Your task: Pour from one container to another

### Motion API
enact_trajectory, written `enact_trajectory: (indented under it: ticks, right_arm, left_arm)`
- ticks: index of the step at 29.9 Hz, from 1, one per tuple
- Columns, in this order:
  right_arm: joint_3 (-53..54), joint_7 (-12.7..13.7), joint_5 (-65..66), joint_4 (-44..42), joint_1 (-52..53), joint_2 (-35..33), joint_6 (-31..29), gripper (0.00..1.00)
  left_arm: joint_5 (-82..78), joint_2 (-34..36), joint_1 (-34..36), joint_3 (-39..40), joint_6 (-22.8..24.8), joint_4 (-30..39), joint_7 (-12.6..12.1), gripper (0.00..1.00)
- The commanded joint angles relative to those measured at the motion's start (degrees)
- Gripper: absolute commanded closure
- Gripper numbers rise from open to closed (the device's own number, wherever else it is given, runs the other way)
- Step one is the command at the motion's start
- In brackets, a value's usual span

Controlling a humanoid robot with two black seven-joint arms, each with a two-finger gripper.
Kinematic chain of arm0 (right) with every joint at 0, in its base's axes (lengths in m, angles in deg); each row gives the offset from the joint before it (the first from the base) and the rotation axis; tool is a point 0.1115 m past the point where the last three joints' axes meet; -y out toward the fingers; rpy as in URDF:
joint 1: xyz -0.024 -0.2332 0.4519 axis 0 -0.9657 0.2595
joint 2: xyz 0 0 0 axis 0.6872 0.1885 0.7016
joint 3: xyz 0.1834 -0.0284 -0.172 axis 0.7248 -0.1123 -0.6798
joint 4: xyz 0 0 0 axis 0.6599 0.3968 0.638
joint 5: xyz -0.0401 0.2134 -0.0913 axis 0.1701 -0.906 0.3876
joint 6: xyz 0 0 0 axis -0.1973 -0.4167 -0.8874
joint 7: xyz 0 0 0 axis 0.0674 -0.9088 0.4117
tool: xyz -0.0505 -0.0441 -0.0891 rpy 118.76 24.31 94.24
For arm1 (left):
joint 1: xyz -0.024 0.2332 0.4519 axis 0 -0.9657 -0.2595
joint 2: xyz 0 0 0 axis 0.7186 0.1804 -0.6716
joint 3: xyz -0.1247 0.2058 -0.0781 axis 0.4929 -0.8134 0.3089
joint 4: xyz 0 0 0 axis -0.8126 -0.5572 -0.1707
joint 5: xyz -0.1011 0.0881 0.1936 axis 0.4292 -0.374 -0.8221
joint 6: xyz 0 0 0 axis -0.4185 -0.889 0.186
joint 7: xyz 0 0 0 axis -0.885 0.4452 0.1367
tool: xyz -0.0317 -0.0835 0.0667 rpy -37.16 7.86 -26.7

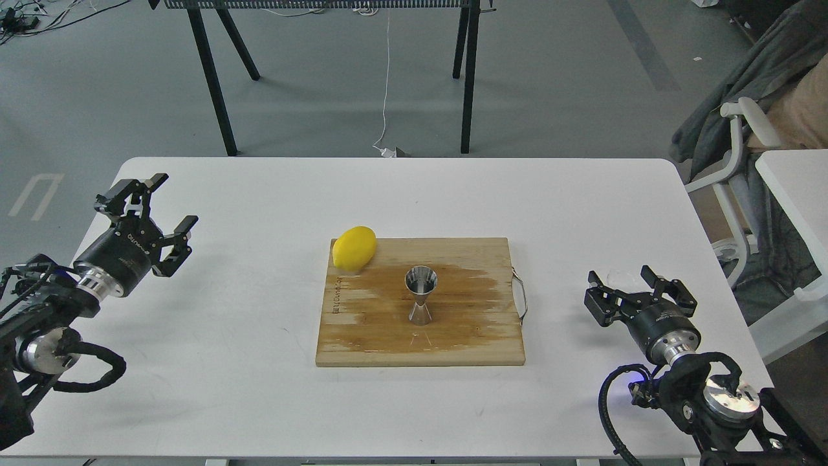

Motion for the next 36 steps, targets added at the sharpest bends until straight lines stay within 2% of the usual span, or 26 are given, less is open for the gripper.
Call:
enact_trajectory:
  ticks: [1, 4, 7, 9, 12, 17, 36]
  right_arm:
    - [0.0, 0.0, 0.0, 2.8, -0.4, -1.2, 0.1, 0.05]
    - [0.0, 0.3, 0.1, 6.5, -1.2, -2.9, -0.4, 0.05]
    - [0.0, 2.7, 1.0, 9.5, -0.8, -5.5, -2.7, 0.04]
    - [0.1, 4.4, 1.1, 9.4, 0.4, -6.6, -8.3, 0.04]
    - [0.2, 5.8, 1.2, 6.1, 4.9, -7.7, -22.0, 0.04]
    - [-1.1, 9.7, 1.3, -3.6, 8.6, -8.6, -22.0, 0.03]
    - [-2.8, 9.1, 1.3, -4.3, 8.5, -8.6, -22.0, 0.01]
  left_arm:
    - [0.0, 0.0, -0.1, 0.0, 0.0, 0.0, 0.0, 0.13]
    - [0.0, 0.0, -0.3, 0.0, 0.0, 0.0, 0.0, 0.13]
    - [0.0, 0.0, -0.4, 0.0, 0.0, 0.0, 0.0, 0.13]
    - [0.0, -0.1, -0.4, 0.0, 0.0, 0.0, 0.0, 0.13]
    - [0.7, -0.4, -0.4, 0.2, 0.0, 0.0, 0.0, 0.13]
    - [1.6, -2.4, -0.4, 0.5, 0.0, -0.2, 0.0, 0.13]
    - [4.5, -2.3, -0.5, 1.4, 0.0, 0.1, 0.0, 0.13]
